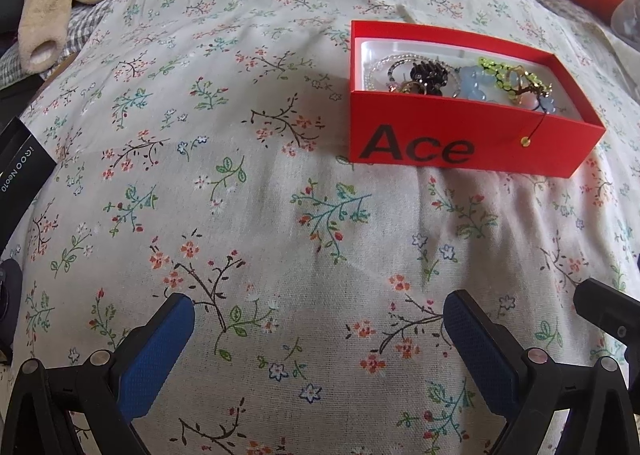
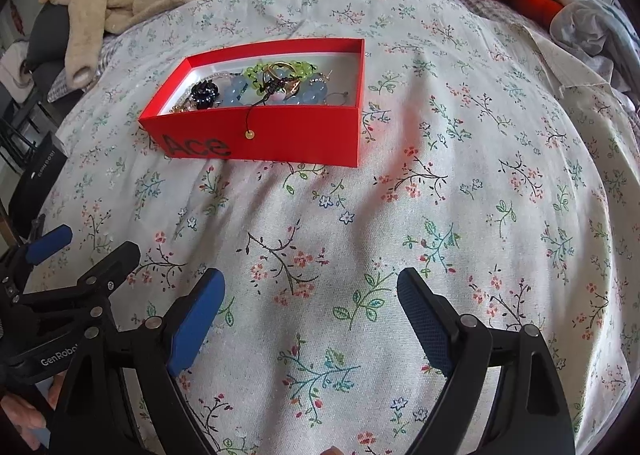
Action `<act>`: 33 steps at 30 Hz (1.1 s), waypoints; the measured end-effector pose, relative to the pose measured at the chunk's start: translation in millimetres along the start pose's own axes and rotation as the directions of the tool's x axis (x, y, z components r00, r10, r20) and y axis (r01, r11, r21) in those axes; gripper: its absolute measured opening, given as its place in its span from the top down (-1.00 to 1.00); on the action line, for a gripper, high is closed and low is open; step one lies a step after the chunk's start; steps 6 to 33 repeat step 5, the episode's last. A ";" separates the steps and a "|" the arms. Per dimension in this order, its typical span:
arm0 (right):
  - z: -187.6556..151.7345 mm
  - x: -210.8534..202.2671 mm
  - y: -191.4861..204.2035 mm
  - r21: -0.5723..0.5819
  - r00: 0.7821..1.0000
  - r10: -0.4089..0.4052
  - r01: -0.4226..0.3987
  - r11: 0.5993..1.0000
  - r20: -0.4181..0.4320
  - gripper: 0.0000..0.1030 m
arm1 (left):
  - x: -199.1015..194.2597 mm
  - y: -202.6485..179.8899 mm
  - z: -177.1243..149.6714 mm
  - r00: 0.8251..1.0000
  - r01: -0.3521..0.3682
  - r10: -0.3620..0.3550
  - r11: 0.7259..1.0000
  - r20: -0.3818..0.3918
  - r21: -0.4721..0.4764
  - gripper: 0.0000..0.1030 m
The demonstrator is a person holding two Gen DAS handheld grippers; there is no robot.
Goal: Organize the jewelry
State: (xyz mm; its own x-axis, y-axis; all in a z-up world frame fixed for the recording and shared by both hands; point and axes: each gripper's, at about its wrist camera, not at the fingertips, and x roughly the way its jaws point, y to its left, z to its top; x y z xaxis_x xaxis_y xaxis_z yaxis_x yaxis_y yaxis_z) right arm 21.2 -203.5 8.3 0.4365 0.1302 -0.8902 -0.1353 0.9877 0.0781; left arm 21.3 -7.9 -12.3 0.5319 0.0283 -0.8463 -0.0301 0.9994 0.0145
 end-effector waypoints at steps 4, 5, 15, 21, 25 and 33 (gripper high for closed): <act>-2.2 7.6 0.3 0.008 0.998 -0.045 0.045 0.999 0.035 -0.75 | 8.3 1.4 -0.7 1.000 -0.023 0.023 1.000 -0.014 -0.011 -0.98; -3.5 12.4 -0.3 0.016 0.998 -0.048 0.048 0.999 0.043 -0.75 | 11.8 2.2 -0.9 1.000 -0.021 0.020 1.000 -0.013 -0.016 -0.99; -3.5 12.4 -0.3 0.016 0.998 -0.048 0.048 0.999 0.043 -0.75 | 11.8 2.2 -0.9 1.000 -0.021 0.020 1.000 -0.013 -0.016 -0.99; -3.5 12.4 -0.3 0.016 0.998 -0.048 0.048 0.999 0.043 -0.75 | 11.8 2.2 -0.9 1.000 -0.021 0.020 1.000 -0.013 -0.016 -0.99; -3.5 12.4 -0.3 0.016 0.998 -0.048 0.048 0.999 0.043 -0.75 | 11.8 2.2 -0.9 1.000 -0.021 0.020 1.000 -0.013 -0.016 -0.99; -3.5 12.4 -0.3 0.016 0.998 -0.048 0.048 0.999 0.043 -0.75 | 11.8 2.2 -0.9 1.000 -0.021 0.020 1.000 -0.013 -0.016 -0.99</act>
